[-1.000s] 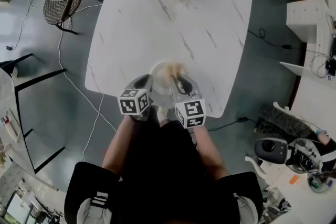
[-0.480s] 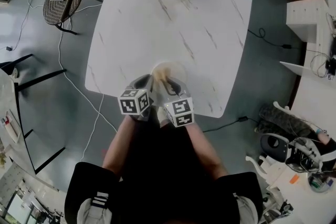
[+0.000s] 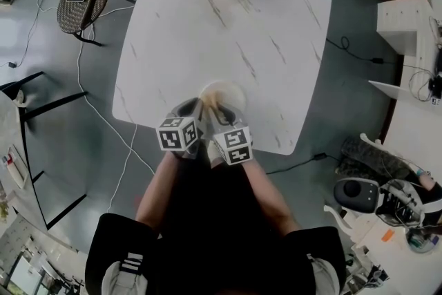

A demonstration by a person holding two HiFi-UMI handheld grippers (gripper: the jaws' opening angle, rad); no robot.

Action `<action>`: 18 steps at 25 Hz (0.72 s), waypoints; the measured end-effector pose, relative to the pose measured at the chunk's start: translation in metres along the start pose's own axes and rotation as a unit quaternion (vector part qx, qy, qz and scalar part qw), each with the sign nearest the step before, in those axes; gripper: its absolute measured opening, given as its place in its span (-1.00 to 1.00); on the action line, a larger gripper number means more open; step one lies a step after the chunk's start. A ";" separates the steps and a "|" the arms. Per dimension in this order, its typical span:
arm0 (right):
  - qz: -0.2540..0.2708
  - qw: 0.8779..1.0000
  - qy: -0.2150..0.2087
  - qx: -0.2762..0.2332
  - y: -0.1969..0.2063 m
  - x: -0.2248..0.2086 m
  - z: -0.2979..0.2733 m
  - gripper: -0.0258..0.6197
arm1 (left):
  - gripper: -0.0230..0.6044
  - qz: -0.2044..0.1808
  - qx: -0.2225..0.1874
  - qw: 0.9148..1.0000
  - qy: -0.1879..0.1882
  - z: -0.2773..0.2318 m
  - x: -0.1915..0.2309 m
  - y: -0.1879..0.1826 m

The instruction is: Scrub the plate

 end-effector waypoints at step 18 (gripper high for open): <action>-0.013 0.998 0.056 0.014 0.004 -0.031 0.020 -0.68 | -0.81 -0.003 -0.002 1.000 -0.006 0.000 -0.001 0.001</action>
Point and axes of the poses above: the fingertips, and each gripper's own axes: z backward along the fingers, x to its left, y out of its underside, the point moved 10 cm from there along z, backward along the fingers
